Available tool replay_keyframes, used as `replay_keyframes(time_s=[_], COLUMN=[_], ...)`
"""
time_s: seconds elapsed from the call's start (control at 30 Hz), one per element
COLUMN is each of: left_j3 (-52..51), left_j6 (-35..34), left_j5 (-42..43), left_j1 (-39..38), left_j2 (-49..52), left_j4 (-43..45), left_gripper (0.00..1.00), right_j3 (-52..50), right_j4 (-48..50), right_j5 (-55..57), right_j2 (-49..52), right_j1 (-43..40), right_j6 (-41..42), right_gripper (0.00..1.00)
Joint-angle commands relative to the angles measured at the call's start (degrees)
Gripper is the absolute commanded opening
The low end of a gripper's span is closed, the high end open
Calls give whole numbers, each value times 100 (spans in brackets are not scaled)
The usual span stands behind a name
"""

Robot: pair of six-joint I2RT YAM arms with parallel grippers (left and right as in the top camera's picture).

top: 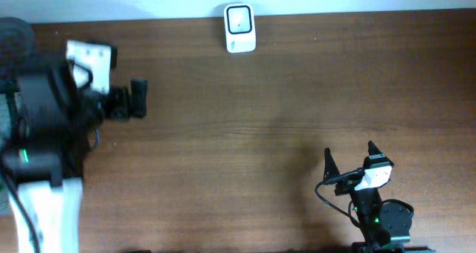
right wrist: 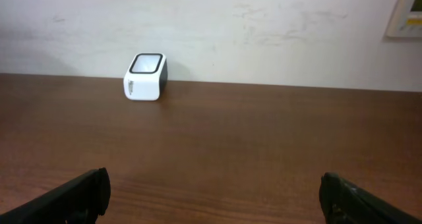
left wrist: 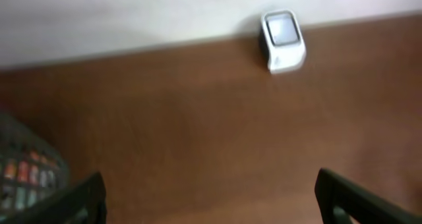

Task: Scan the item barcode
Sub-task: 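Reach the left gripper into the basket and grasp the green-lidded jar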

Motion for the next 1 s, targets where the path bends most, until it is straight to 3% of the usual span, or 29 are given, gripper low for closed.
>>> replay_keyframes(time_s=[0.0,0.27,0.37,0.4,0.43,0.5,0.57,0.7,0.87,0.97], left_j3=[1423,1714,2365,2667,2855,2909,2909,2883,2557,2304], left_j6=[76,9,-918,-1510,-1985,-2562,-2983,-2977,-2973,-2387], left_j5=[557,249,-951,-1303,-1550,-1687,-1683,-1685,-1733,-1753], left_j1=[-22,52,651,1099,1493,2312,3086,3939,4277,4293], left_j2=[1047,1488,1528,1526,1526,1530,1690,2098,2605,2839], left_j4=[-586,-181,-417,-638,-846,-1108,-1554,-2229,-2358,-2249], left_gripper=[99,99,99,99,94,90,93,98,98,94], right_j3=[-42,-42,-42,-42,-42,-42,-42,-42,-42,-42], right_j4=[-9,-9,-9,-9,-9,-9,-9,-9,-9,-9], right_j5=[-52,-55,-55,-55,-55,-55,-52,-52,-55,-55], right_j2=[-46,-46,-46,-46,-46,-46,-46,-46,-46,-46], right_j1=[7,7,7,7,7,7,7,7,7,7], right_j6=[-22,-22,-22,-22,-22,-22,-22,-22,-22,-22], right_gripper=[98,99,98,98,98,98,98,98,98,98])
